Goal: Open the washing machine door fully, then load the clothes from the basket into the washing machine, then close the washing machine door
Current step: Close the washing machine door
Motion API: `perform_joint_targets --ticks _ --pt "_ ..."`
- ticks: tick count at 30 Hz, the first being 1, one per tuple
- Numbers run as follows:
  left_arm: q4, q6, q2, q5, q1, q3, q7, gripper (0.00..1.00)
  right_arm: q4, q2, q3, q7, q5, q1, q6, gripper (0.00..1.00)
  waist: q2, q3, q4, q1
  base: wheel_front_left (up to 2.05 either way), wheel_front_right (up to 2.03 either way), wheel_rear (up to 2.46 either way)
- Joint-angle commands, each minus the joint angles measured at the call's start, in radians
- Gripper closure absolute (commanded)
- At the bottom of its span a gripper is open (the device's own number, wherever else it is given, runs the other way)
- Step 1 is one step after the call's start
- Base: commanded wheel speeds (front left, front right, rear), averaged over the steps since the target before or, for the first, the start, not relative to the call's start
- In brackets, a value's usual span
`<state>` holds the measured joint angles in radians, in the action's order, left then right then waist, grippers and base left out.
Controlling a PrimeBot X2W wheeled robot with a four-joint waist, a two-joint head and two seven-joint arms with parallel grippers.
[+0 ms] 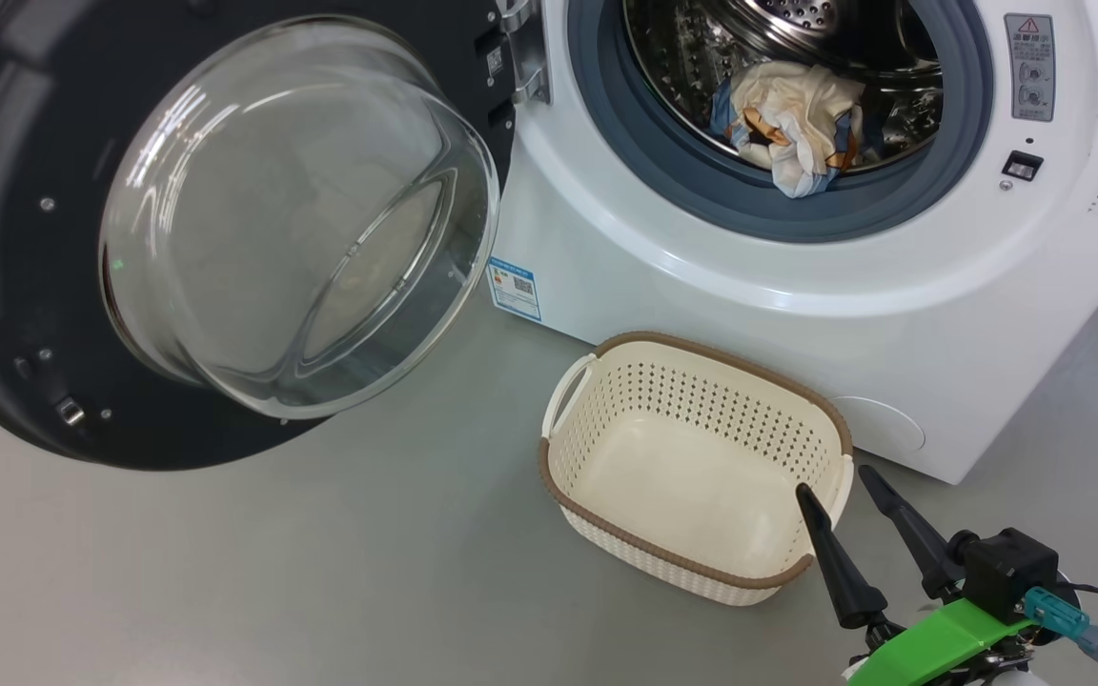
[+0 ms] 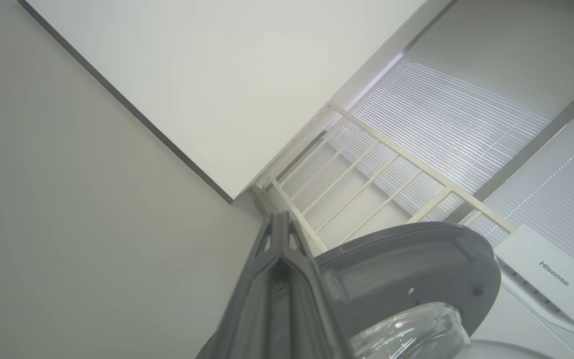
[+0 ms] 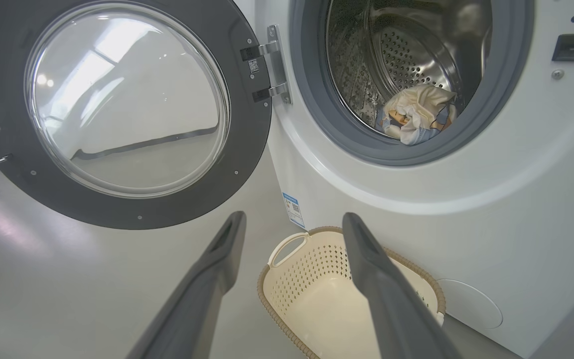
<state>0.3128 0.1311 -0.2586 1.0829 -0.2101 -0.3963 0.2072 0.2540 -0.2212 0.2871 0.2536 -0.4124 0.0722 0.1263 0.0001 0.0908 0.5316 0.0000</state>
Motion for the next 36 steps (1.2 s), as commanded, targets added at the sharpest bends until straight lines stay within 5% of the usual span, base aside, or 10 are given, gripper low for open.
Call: perform_joint_targets --ticks 1,12,21,36 --pt "0.008 -0.001 -0.08 0.071 -0.065 -0.033 -0.027 1.0 -0.029 -0.003 0.012 0.008 0.012 0.003 0.004 0.0 -0.0001 0.005 -0.001 0.0 0.0 0.0 0.0" --pt "0.221 0.0 -0.284 0.479 -0.22 -0.028 -0.385 1.0 -0.029 -0.017 0.031 0.008 0.02 0.025 0.004 0.0 -0.0001 0.049 -0.026 0.0 0.0 0.0 0.0" --pt "0.357 0.0 -0.359 0.533 -0.281 0.004 -0.606 1.0 -0.03 -0.047 0.051 0.008 0.023 0.052 0.004 0.0 -0.0001 0.093 -0.039 0.0 0.0 0.0 0.0" --pt "0.397 0.0 -0.367 0.522 -0.33 0.005 -0.676 1.0 -0.044 -0.089 0.069 0.008 0.032 0.09 0.004 0.0 -0.0001 0.165 -0.067 0.0 0.0 0.0 0.0"
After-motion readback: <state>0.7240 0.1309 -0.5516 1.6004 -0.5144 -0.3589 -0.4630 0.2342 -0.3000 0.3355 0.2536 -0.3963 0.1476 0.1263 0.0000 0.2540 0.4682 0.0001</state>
